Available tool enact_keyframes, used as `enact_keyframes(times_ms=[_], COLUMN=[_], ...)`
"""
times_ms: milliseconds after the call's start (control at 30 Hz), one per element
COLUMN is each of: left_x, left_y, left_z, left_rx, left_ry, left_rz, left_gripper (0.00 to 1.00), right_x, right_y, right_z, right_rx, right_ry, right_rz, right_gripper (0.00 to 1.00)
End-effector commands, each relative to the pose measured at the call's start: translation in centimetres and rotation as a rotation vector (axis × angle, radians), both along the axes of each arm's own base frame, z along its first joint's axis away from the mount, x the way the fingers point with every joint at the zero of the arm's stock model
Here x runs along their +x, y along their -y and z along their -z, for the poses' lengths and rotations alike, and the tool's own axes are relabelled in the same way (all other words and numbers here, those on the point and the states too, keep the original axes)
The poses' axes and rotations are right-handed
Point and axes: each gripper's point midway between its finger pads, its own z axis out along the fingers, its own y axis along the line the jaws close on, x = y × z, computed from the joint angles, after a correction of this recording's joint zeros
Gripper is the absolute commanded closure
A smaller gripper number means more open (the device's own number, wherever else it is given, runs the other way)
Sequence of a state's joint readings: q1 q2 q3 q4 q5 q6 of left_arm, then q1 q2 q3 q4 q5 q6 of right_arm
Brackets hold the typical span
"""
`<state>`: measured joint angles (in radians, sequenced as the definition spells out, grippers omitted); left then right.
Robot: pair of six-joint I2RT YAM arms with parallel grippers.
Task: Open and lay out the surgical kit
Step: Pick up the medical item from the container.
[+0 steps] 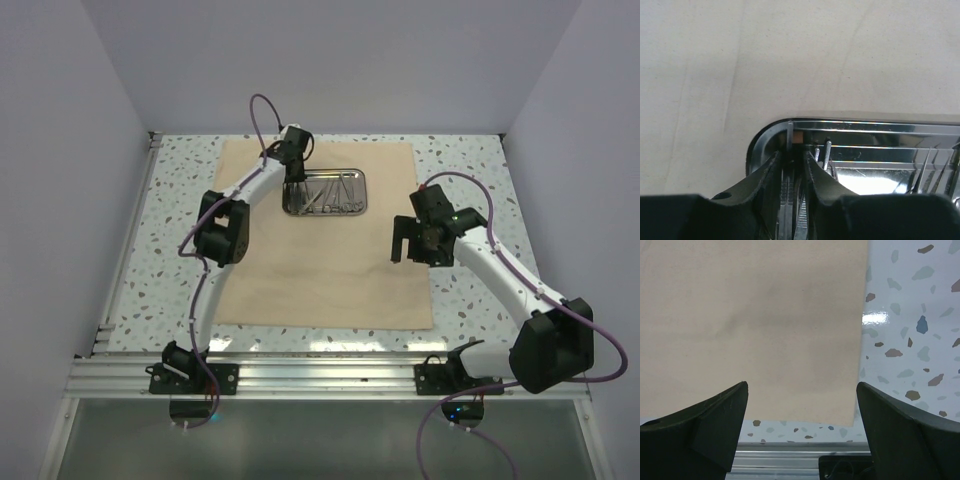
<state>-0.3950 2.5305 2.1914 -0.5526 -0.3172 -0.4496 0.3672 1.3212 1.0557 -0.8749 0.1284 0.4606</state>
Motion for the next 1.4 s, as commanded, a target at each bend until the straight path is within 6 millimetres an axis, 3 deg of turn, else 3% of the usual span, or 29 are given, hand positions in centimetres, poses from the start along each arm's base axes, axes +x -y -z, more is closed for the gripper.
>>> enact_keyframes(times_ms=[0, 167, 433, 667, 767, 867, 1100, 1300, 1367], left_x=[-7.8, -9.1, -10.4, -10.1, -10.0, -8.7, -3.8, -2.9, -3.0], left_y=[-2.2, -2.6, -3.1, -2.9, -2.6, -1.9, 0.2, 0.9, 0.6], left_z=[10.3, 11.2, 11.8, 11.9, 12.0, 9.7, -1.6, -8.8, -10.1], left_rx=[0.087, 0.093, 0.123, 0.127, 0.114, 0.09, -0.005, -0.07, -0.07], left_ry=[-0.371, -0.415, -0.465, -0.499, -0.503, -0.436, -0.192, -0.049, -0.023], left_rz=[-0.006, -0.014, -0.01, 0.013, 0.034, 0.053, 0.083, 0.109, 0.107], left_gripper=[0.72, 0.75, 0.69, 1.0, 1.0, 1.0, 1.0, 1.0, 1.0], right_x=[0.3, 0.2, -0.1, -0.4, -0.4, -0.4, -0.2, -0.4, -0.6], right_y=[-0.3, -0.3, -0.3, 0.2, 0.3, 0.2, -0.5, -0.8, -0.9], right_z=[-0.7, -0.6, -0.6, -0.8, -1.0, -1.1, -1.6, -1.8, -2.0], right_rx=[0.032, 0.041, 0.052, 0.049, 0.052, 0.058, 0.096, 0.124, 0.134], right_ry=[0.042, 0.045, 0.054, 0.062, 0.069, 0.07, 0.09, 0.094, 0.102], right_rz=[-0.021, -0.023, -0.029, -0.026, -0.024, -0.023, -0.028, -0.032, -0.034], right_gripper=[0.07, 0.07, 0.07, 0.07, 0.07, 0.07, 0.07, 0.08, 0.08])
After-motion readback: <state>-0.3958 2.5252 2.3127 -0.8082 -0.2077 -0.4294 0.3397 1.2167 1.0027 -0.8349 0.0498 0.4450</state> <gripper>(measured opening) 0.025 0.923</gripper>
